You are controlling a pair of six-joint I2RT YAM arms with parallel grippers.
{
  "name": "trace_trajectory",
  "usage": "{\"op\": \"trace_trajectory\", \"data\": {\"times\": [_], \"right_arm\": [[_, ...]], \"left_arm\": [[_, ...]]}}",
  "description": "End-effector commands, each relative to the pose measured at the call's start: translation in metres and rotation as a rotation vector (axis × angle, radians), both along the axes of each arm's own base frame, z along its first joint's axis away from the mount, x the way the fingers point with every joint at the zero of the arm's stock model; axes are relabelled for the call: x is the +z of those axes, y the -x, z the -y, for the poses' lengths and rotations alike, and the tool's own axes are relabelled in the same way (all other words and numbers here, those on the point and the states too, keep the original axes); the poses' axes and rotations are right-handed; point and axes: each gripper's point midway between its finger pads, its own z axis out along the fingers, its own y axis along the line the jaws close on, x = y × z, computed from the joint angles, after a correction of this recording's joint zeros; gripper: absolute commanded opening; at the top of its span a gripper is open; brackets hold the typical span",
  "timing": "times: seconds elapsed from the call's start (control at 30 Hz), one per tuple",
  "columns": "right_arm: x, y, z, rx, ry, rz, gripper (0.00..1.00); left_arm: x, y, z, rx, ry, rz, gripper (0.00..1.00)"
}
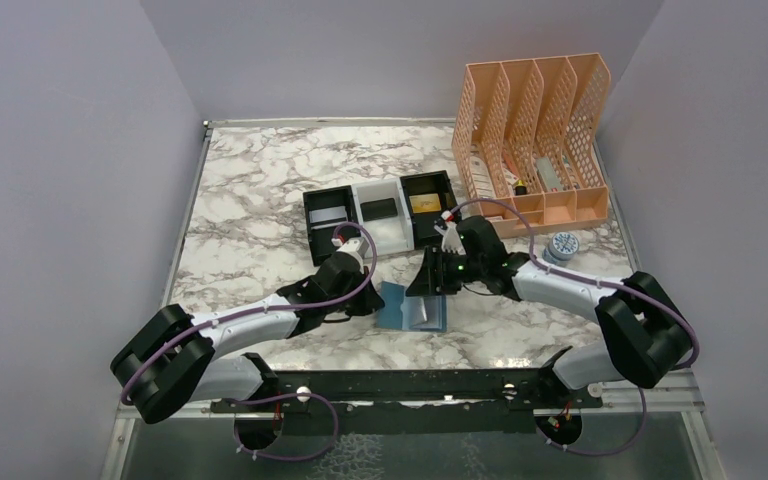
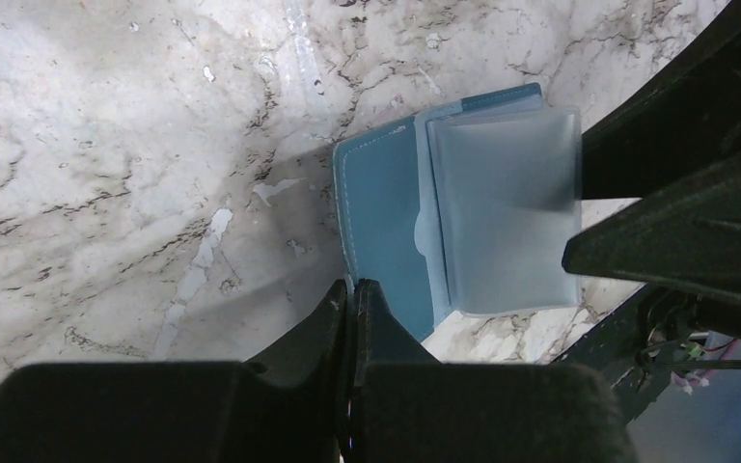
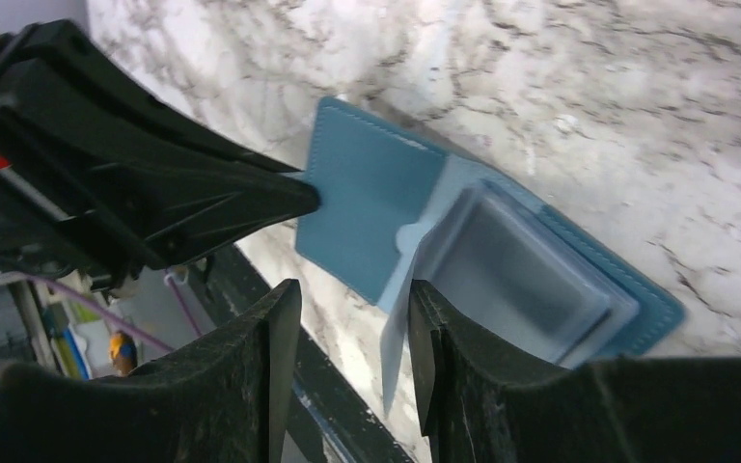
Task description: Take the credit cards out of the card holder
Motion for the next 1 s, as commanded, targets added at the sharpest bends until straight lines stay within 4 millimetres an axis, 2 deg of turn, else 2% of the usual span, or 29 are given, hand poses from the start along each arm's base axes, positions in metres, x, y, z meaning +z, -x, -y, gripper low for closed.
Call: {"op": "trace_trajectory", "data": {"times": [0.0,0.1,0.33,0.47,0.57,0.87,0.97], "right_arm": [[0.029,0.005,-0.023,0.147,-0.144,0.039,0.46],[0.03,0.009,-0.031,0.194,-0.179,0.029,0.5],[0.016,0.009,-0.039,0.204,-0.162,-0.03,0.51],[0.016,0.013,-0.045,0.227,-0.202,-0.052,0.51],[0.005,0.012,-0.046,0.214,-0.186,-0.083,0.52],[0.008,0.015,-0.053,0.168,-0.302,-0.14,0.6],[-0.003,0.013,-0.049,0.116,-0.272,-0.157,0.6]], "left_arm": [[0.005,0.001,0.008,-0.004,0.046,0.002,0.0],[0.007,0.001,0.01,-0.005,0.063,0.002,0.0],[0.007,0.003,0.01,-0.004,0.071,-0.008,0.0],[0.008,0.004,0.008,0.004,0.072,-0.008,0.08],[0.008,0.004,0.007,0.005,0.067,-0.008,0.12],[0.007,0.006,0.004,0.013,0.062,-0.013,0.16],[0.008,0.006,0.003,0.018,0.066,-0.011,0.18]]}}
